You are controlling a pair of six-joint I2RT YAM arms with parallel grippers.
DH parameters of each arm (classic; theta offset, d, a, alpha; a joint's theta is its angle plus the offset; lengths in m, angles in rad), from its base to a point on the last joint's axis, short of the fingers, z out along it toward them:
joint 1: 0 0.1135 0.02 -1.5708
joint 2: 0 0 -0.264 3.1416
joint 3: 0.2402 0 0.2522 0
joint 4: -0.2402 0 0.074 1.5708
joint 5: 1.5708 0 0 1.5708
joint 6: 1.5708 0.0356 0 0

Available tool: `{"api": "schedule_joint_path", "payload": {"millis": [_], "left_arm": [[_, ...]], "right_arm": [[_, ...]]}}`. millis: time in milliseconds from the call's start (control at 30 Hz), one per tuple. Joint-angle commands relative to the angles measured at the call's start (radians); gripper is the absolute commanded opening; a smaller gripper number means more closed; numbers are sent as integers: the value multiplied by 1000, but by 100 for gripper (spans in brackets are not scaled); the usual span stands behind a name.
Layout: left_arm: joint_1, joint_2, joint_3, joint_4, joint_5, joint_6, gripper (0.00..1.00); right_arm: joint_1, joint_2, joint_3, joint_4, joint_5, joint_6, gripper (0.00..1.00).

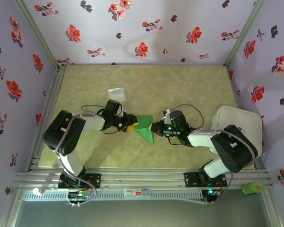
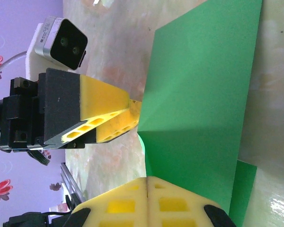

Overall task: Fold a paper plane with a square sheet of paper (pick it up from the middle)
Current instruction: Fourth fold the wing at the center of the table.

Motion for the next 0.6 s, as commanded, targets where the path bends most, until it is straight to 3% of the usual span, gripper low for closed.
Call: {"api": "schedule_joint_path", "payload": {"millis": [0,333,567], "left_arm": [[5,23,29,4,37,6,45],[-5,55,44,40,53,-13,40],[-5,58,48,56,34,-18,30]], "right_arm": [[-8,-16,-18,51,-17,24,2],[-8,-16,-23,61,-31,23,2],[-10,-16,-32,54,-30,18,2]]}}
